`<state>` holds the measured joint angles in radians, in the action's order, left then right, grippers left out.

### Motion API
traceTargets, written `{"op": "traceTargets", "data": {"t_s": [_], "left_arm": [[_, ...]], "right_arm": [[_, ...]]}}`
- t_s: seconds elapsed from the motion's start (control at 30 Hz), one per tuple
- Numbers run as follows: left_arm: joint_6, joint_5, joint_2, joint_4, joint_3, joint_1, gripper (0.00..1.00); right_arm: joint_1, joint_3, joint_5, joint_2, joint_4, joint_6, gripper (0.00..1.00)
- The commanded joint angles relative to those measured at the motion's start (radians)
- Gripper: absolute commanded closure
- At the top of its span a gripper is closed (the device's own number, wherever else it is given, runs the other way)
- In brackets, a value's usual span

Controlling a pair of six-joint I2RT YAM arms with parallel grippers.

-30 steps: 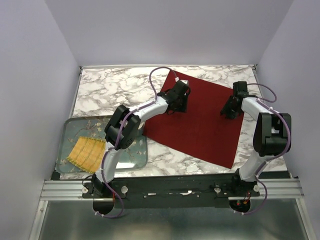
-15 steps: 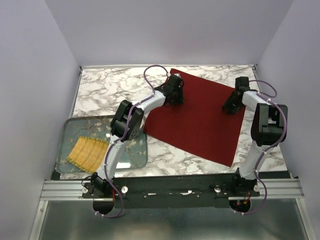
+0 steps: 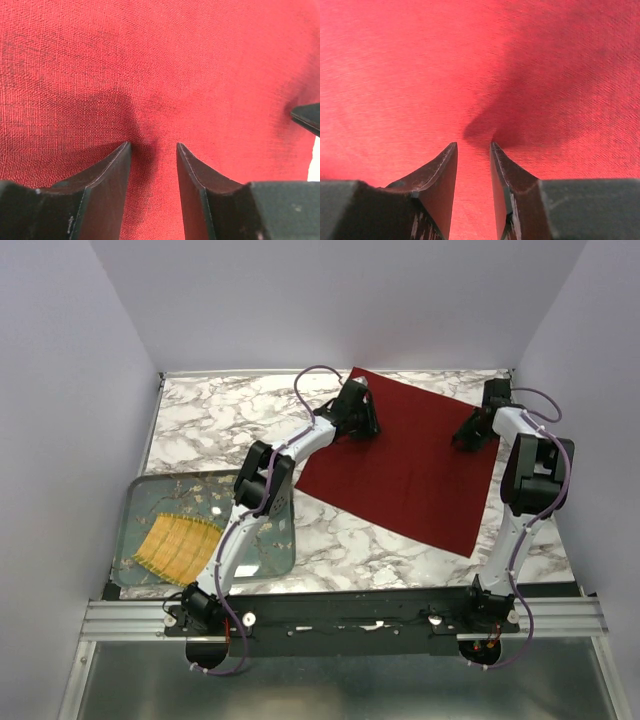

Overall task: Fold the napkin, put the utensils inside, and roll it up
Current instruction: Flatten the napkin out, then fold the napkin

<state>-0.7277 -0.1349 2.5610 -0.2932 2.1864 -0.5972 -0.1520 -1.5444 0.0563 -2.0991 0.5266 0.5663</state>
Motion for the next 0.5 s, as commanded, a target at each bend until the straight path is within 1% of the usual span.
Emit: {"op": "traceTargets", "data": {"t_s": [0.0, 0.07, 0.1, 0.13, 0.17, 0.2, 0.23, 0.3, 0.33, 0.37, 0.4, 0.43, 0.47], "left_arm": [[0.007, -0.057, 0.053, -0.061, 0.068, 0.008, 0.47], [0.025, -0.063, 0.010, -0.093, 0.070, 0.007, 0.44], [0.043, -0.058, -0.019, -0.103, 0.058, 0.007, 0.43], [0.057, -0.051, -0.103, -0.121, 0.018, 0.007, 0.43], [0.068, -0.026, -0.160, -0.127, -0.016, 0.008, 0.43], [0.073, 0.015, -0.224, -0.121, -0.061, 0.007, 0.43], [0.079, 0.035, -0.363, -0.088, -0.176, 0.008, 0.42], [0.080, 0.072, -0.503, -0.070, -0.278, 0.008, 0.41], [0.083, 0.119, -0.630, -0.070, -0.360, 0.007, 0.41], [0.086, 0.133, -0.691, -0.076, -0.394, 0.008, 0.41], [0.089, 0.179, -0.746, -0.086, -0.427, 0.010, 0.40], [0.088, 0.226, -0.848, -0.113, -0.482, 0.016, 0.39], [0.071, 0.241, -0.895, -0.127, -0.506, 0.023, 0.39]], "right_arm": [[0.000, -0.069, 0.005, -0.012, 0.049, -0.060, 0.59], [0.000, -0.104, 0.008, 0.011, 0.079, -0.135, 0.55], [0.003, -0.109, -0.001, 0.052, 0.090, -0.157, 0.53], [0.020, -0.105, -0.009, 0.080, 0.099, -0.176, 0.51], [0.031, -0.080, -0.018, 0.117, 0.102, -0.209, 0.45], [0.048, -0.057, -0.035, 0.189, 0.102, -0.216, 0.42], [0.086, -0.031, -0.029, 0.233, 0.086, -0.227, 0.40], [0.138, 0.070, -0.039, 0.305, 0.061, -0.269, 0.37], [0.214, 0.107, -0.047, 0.371, 0.040, -0.285, 0.36], [0.254, 0.134, -0.050, 0.393, 0.030, -0.316, 0.35], [0.300, 0.170, -0.088, 0.408, 0.029, -0.321, 0.35], [0.387, 0.178, -0.092, 0.416, 0.029, -0.325, 0.35], [0.431, 0.179, -0.099, 0.412, 0.030, -0.335, 0.34]]}}
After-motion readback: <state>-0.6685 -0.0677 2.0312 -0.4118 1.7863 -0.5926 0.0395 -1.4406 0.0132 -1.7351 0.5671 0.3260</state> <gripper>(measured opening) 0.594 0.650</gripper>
